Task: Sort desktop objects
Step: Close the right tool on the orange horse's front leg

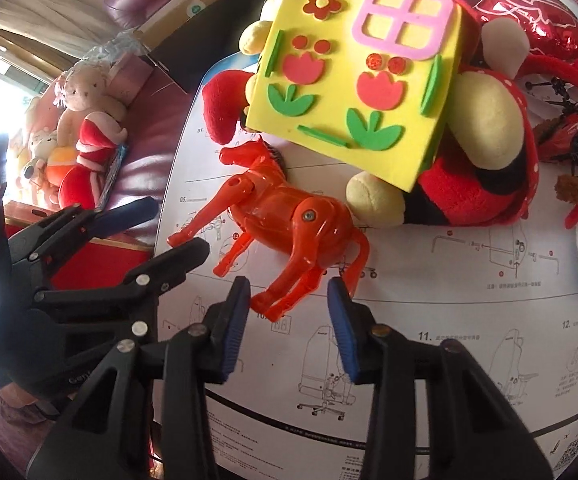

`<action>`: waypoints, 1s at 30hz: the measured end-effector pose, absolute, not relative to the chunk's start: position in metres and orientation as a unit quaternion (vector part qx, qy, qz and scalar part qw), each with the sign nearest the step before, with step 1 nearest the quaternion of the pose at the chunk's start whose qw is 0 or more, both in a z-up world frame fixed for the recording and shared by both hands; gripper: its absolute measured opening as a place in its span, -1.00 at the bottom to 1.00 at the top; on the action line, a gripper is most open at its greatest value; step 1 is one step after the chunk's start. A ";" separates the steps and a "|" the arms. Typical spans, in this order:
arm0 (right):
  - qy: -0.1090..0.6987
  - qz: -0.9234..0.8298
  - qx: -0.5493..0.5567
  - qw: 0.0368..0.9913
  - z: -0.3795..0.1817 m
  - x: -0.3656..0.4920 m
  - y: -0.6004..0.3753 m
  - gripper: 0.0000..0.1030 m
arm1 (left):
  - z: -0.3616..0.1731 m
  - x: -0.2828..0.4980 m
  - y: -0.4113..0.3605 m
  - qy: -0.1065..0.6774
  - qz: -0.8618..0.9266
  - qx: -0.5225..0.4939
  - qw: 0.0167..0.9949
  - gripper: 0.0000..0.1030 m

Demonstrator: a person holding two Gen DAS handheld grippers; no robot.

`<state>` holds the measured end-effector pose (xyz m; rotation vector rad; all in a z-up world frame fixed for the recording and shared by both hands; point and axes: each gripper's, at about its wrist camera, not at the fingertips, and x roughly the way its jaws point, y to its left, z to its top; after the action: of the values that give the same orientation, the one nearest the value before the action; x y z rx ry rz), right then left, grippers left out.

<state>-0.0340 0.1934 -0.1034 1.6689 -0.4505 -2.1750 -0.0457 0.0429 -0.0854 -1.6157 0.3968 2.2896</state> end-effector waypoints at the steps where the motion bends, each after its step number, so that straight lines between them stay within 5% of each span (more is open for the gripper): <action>1: -0.162 -0.768 0.593 0.181 -0.105 -0.035 0.193 -0.24 | -0.088 -0.046 0.043 0.140 0.798 -0.566 0.156 -0.07; 4: -0.165 -0.763 0.598 0.184 -0.110 -0.037 0.192 -0.24 | -0.095 -0.048 0.040 0.136 0.793 -0.574 0.154 -0.46; 8: -0.167 -0.758 0.603 0.185 -0.117 -0.039 0.190 -0.28 | -0.104 -0.050 0.038 0.128 0.788 -0.582 0.155 -0.47; 13: -0.157 -0.759 0.604 0.186 -0.124 -0.041 0.186 -0.58 | -0.112 -0.048 0.046 0.137 0.781 -0.587 0.162 -0.47; 16: -0.148 -0.764 0.600 0.188 -0.126 -0.040 0.184 -0.59 | -0.117 -0.048 0.051 0.138 0.778 -0.590 0.164 -0.53; 18: -0.143 -0.768 0.595 0.187 -0.127 -0.039 0.185 -0.62 | -0.122 -0.047 0.051 0.138 0.774 -0.597 0.160 -0.81; 30: -0.140 -0.772 0.592 0.183 -0.134 -0.037 0.189 -0.72 | -0.134 -0.042 0.050 0.099 0.766 -0.617 0.152 -0.81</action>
<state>-0.0372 0.1887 -0.1339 1.6711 -0.3960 -2.1792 -0.0417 0.0499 -0.1341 -1.7708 0.2842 2.1975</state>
